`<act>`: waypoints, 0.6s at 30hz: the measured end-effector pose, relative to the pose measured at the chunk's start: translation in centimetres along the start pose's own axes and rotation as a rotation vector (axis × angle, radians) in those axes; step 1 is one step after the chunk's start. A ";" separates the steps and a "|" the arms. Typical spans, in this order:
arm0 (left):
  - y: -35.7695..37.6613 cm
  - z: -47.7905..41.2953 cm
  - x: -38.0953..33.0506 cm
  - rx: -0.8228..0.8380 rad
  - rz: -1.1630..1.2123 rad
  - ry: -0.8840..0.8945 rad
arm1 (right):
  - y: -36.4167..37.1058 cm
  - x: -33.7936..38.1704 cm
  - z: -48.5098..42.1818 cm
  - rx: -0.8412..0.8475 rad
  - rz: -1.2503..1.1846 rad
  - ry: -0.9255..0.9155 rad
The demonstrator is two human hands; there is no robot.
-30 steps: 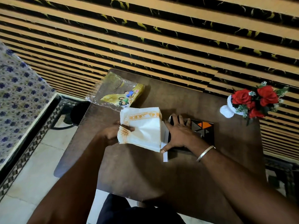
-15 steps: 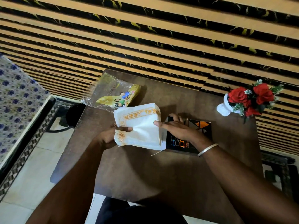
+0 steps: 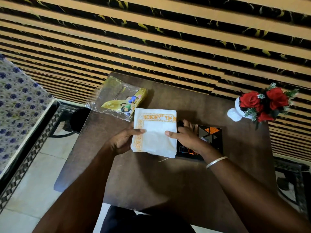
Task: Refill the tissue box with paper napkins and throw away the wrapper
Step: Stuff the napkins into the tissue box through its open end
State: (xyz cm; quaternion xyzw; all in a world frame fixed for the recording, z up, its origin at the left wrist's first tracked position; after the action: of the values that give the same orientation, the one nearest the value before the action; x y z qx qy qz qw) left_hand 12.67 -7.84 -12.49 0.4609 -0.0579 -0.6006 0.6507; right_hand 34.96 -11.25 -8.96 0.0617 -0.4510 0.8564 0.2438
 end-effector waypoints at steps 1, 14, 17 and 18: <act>-0.3 -0.1 0.2 -0.012 0.009 -0.026 | 0.0 -0.1 -0.1 -0.009 0.002 -0.007; 0.0 -0.2 -0.3 -0.009 0.014 0.036 | 0.3 -0.3 -0.6 -0.031 0.018 -0.065; 0.0 -0.1 -0.4 -0.012 0.040 0.094 | 0.1 -0.5 -0.7 -0.038 -0.007 -0.067; -0.4 -0.1 -0.4 -0.032 0.058 0.101 | 0.1 -0.5 -0.6 -0.031 -0.016 -0.073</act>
State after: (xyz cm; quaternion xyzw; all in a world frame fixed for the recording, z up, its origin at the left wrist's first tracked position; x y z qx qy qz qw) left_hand 12.31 -7.39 -12.57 0.4783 -0.0287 -0.5585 0.6771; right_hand 35.46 -11.04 -9.53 0.0927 -0.4724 0.8444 0.2348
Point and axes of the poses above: each hand's wrist, its own z-axis away from the middle knuckle, its own y-axis out of the palm, x = y × z, the point moved 6 cm from there along -z, towards the middle knuckle, and after that the axes turned 9 degrees about z, right-handed, at the moved point
